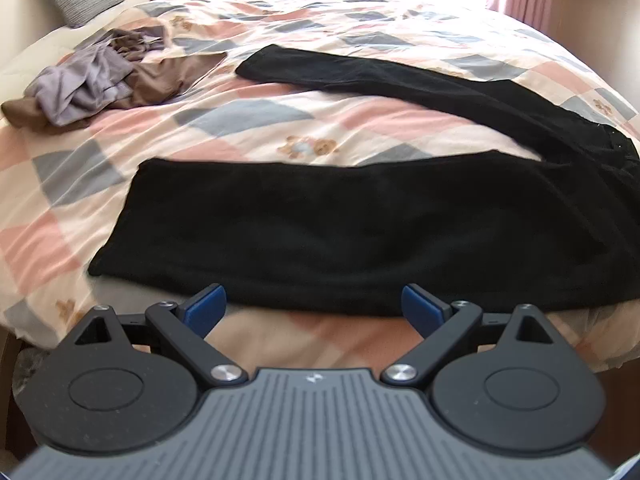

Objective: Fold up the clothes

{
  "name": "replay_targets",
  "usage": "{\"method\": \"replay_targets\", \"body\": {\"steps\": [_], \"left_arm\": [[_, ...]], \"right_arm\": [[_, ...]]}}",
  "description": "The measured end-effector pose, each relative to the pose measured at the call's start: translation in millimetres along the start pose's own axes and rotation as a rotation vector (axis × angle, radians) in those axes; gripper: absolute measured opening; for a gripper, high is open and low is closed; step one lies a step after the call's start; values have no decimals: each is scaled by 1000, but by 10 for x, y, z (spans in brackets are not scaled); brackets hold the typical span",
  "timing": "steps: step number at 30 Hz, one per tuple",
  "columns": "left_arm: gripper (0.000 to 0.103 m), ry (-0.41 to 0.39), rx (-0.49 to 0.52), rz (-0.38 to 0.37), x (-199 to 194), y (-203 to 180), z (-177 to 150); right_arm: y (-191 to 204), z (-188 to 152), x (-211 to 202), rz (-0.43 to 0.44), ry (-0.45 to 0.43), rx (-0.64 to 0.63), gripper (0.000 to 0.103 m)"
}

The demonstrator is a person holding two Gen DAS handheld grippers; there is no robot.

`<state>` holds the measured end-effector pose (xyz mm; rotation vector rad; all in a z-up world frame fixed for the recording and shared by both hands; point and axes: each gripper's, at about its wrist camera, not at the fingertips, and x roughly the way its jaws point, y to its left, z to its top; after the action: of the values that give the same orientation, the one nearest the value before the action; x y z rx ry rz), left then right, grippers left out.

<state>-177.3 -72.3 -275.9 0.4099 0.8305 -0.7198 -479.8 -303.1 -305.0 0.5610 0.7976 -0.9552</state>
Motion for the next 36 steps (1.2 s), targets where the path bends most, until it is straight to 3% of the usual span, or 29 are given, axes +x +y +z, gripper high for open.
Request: {"method": "replay_targets", "body": {"steps": [5,9,13,16,18,21,23,32,36], "left_arm": [[93,-63,26,-57,152,26,201],[92,-99,73,-111,359,79,466],[92,-143,189,-190,611,43,840],[90,-178,286,-254,817,-16,1143],[87,-199,375,-289,1079,-218,1433],[74,-203,489,-352,1474,-399,1817],[67,-204,544,-376,1759,-509,2105],[66,-223,695,-422,3088,-918,3338],[64,-135,788,-409,3690,-1010,3514]], "right_arm": [[-207,164,36,66,-70,30,103],[-501,345,54,244,-205,59,103],[-696,586,300,344,-187,51,101],[-704,792,488,374,-168,-38,97],[-657,933,641,411,-149,-97,96],[-577,1196,972,421,-91,-182,94],[-484,1355,1163,422,-77,-244,83],[-248,2328,1941,492,-140,-422,83],[-63,2737,2343,525,-131,-485,83]]}}
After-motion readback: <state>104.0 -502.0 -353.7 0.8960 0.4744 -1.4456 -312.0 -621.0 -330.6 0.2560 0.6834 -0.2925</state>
